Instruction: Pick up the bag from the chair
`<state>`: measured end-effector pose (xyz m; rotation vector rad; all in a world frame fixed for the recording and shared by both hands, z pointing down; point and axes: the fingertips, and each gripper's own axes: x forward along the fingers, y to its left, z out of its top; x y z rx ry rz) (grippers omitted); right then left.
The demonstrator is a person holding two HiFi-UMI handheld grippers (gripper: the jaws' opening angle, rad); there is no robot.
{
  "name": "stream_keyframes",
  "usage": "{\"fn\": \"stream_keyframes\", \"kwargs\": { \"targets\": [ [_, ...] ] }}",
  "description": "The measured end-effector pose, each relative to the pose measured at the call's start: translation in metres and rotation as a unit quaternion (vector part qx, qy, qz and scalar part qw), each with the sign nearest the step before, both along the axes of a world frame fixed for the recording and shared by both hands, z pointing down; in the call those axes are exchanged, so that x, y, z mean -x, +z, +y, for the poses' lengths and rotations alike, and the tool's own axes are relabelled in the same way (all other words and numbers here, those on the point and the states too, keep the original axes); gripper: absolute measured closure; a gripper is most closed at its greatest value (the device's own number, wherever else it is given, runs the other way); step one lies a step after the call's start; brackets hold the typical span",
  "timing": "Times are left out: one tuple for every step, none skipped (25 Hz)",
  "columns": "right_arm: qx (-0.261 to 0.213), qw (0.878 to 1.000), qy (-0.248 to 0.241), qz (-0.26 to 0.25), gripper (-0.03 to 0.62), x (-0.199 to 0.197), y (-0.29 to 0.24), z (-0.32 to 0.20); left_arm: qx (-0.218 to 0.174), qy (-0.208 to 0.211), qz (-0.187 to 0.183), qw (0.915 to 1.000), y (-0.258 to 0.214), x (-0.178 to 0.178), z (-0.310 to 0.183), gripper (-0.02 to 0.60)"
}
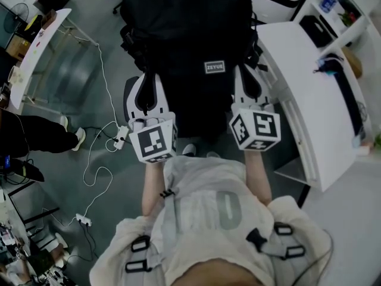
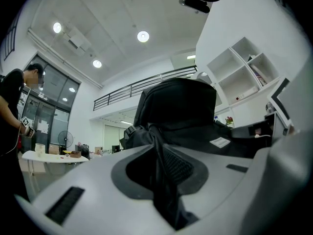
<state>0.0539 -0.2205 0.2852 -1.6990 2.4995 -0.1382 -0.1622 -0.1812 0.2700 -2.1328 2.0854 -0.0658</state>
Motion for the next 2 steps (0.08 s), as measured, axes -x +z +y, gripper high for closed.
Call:
{"fn": "stream_keyframes", "kwargs": {
  "targets": [
    [0.000,1.000,-0.001,-0.001,0.569,0.0000,-0.0001,-0.0004,0.002,-0.004,0.001,1.0000,-0.0013,0.0004,0.0000,0.523],
    [-0.001,1.000,-0.003,-0.001,0.568,0.0000,-0.0004,-0.0008,0.003,-0.007,0.002,1.0000,-0.0026,0.0008,0.0000,0.523]
  ]
}}
